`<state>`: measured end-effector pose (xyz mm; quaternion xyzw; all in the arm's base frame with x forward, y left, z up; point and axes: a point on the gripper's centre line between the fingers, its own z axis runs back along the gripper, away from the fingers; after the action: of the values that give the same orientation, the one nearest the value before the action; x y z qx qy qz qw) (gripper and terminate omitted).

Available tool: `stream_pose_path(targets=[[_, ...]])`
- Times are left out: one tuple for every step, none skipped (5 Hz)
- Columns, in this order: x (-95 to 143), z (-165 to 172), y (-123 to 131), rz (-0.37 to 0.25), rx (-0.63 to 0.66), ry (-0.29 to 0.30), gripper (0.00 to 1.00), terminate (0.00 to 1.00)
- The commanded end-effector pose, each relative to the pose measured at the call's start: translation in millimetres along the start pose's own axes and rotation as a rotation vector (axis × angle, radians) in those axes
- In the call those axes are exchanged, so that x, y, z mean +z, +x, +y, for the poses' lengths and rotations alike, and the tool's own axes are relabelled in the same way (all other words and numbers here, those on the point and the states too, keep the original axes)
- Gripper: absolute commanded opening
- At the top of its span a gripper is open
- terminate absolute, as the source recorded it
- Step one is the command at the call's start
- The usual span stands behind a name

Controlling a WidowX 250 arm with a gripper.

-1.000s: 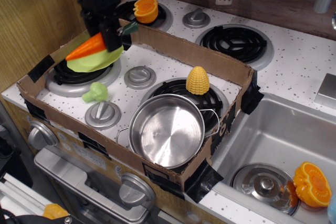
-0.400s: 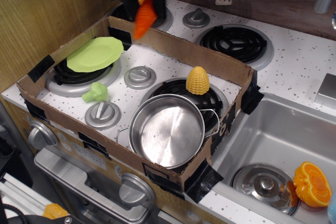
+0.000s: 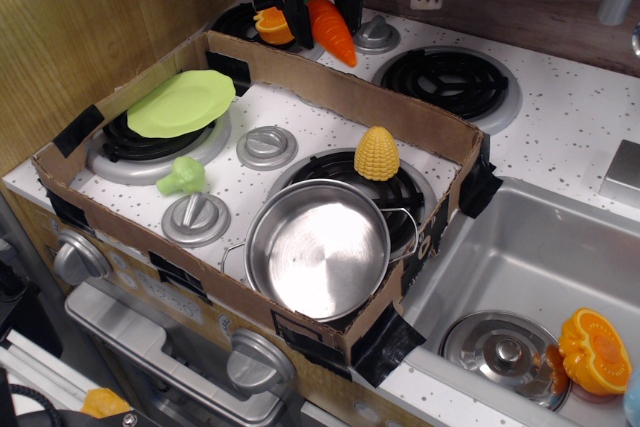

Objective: Take carrot off plate

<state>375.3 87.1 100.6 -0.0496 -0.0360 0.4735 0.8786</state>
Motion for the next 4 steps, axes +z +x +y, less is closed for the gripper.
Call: stream_pose_path(targets=[[15.9, 13.8, 13.2, -0.315, 0.419, -0.170, 0.00, 0.00], [3.7, 17.4, 13.0, -0.361, 0.598, -0.147, 0.00, 0.00], [-9.2, 13.9, 19.3, -0.401, 0.583, -0.183, 0.00, 0.00], [-15.7, 5.7, 20.1, -0.386, 0.558, -0.169, 0.00, 0.00]])
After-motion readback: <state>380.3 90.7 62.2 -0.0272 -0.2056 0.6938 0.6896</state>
